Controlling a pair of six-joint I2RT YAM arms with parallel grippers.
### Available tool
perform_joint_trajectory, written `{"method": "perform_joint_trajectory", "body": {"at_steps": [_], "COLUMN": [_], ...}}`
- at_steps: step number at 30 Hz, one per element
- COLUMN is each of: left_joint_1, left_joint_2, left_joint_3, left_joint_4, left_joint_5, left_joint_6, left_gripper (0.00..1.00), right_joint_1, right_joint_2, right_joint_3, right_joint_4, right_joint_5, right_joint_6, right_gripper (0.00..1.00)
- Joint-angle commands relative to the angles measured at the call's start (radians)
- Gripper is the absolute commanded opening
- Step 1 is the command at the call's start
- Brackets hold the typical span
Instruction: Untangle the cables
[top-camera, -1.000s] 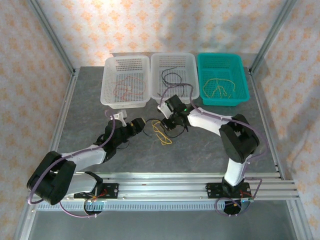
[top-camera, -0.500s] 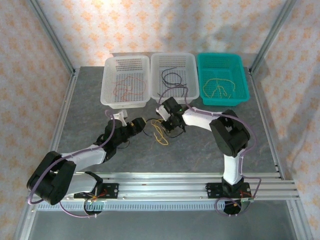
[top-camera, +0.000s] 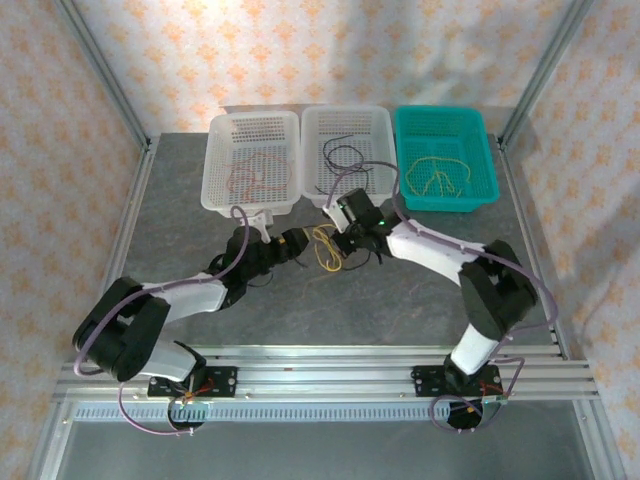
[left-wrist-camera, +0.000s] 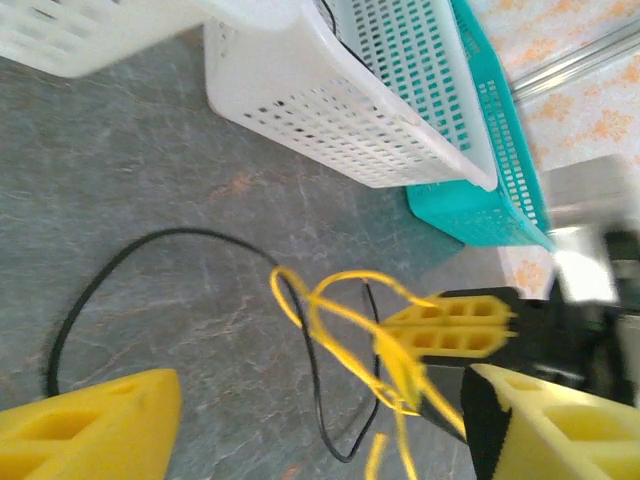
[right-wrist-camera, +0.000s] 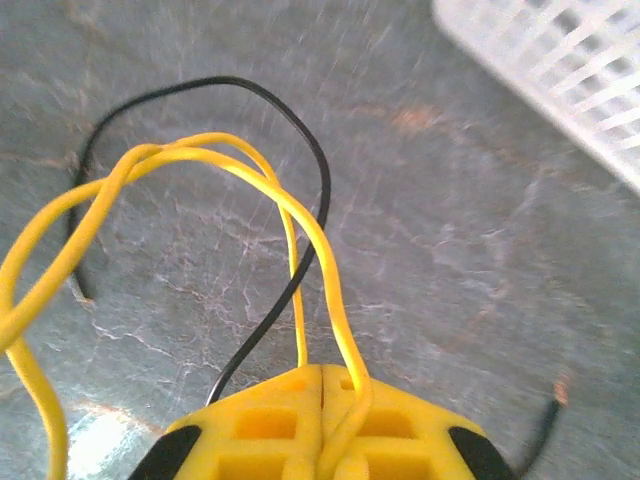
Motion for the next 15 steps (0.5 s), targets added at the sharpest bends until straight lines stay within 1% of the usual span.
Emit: {"method": "perform_joint_trajectory", "body": {"at_steps": [1,6,15], "left_joint_1": [-0.023,-0.041,-0.054], "left_joint_2": [0.043,0.094,0.176], "left_joint_3": [0.058,0.095,0.15], "left_joint_4": [0.021,0.044,0.073], "left_joint_5": [0.019,0.032,0.066], "left_joint_6": [0.024,0.025,0.034], "left_gripper": [0.79,0.79,0.79], "right_joint_1": [0.001,-0.014,-0.042], "right_joint_2": [-0.078,-0.146,-0.237], "right_joint_3": [-0.033,-0.052,-0.063], "right_joint_4": [0.046,0.078,0.117], "right_joint_5": [0.043,0.047,-0.035], "right_joint_6": [0.056,0.11,0.171], "right_gripper": [0.0,0.0,0.0]}}
